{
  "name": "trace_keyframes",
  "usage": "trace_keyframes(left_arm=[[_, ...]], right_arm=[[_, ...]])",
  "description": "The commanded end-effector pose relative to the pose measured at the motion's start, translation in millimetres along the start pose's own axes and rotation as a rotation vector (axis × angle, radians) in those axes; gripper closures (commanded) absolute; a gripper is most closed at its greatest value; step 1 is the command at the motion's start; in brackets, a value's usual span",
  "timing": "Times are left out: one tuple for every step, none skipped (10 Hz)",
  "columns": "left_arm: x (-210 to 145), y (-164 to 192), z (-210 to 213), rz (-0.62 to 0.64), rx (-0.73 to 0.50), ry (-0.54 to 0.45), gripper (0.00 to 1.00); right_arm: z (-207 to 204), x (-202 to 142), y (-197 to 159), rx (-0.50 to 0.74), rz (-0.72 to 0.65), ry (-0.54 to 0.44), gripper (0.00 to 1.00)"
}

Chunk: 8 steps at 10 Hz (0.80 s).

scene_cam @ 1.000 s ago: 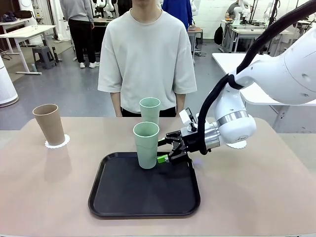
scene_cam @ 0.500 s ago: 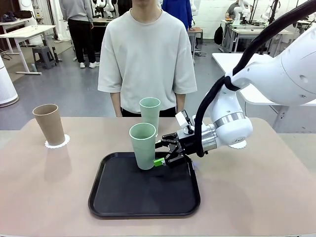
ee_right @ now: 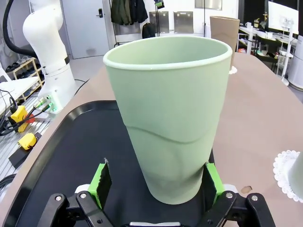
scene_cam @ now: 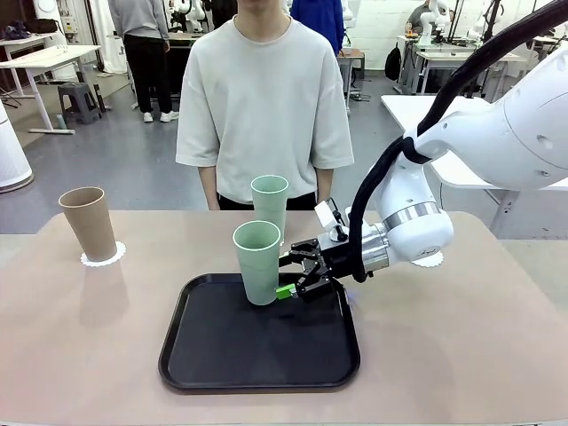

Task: Place coasters on the table and set cups on them.
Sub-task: Take one Reusable plastic cup from the Flat Tray and place it on a coaster set by the human.

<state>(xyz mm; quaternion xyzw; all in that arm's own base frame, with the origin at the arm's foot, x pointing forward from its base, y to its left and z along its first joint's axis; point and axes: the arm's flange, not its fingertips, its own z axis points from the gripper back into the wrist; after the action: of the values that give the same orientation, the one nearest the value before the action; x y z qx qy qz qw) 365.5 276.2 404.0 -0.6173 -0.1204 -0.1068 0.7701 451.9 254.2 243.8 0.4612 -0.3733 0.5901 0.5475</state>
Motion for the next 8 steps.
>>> trace_keyframes(left_arm=[[-1, -2, 0, -0.002, 0.003, -0.004, 0.00], [-1, -2, 0, -0.002, 0.003, -0.004, 0.00], [-1, -2, 0, -0.002, 0.003, -0.004, 0.00], [-1, -2, 0, -0.002, 0.003, -0.004, 0.00], [-1, -2, 0, -0.002, 0.003, -0.004, 0.00], [-1, -2, 0, -0.002, 0.003, -0.004, 0.00], [-1, -2, 0, -0.002, 0.003, -0.004, 0.00], [-1, -2, 0, -0.002, 0.003, -0.004, 0.00]], right_arm=[[-8, -4, -4, -0.047, 0.019, 0.007, 0.00], [-9, -3, -5, -0.055, 0.020, 0.006, 0.00], [-10, -3, -5, -0.060, 0.024, 0.004, 0.00], [-11, -2, -5, -0.072, 0.028, 0.008, 0.00], [-13, -1, -6, -0.083, 0.031, 0.010, 0.00], [-15, 0, -6, -0.090, 0.030, 0.009, 0.00], [-18, 1, -7, -0.099, 0.030, 0.011, 0.00], [-22, 3, -7, -0.096, 0.032, 0.011, 0.00]])
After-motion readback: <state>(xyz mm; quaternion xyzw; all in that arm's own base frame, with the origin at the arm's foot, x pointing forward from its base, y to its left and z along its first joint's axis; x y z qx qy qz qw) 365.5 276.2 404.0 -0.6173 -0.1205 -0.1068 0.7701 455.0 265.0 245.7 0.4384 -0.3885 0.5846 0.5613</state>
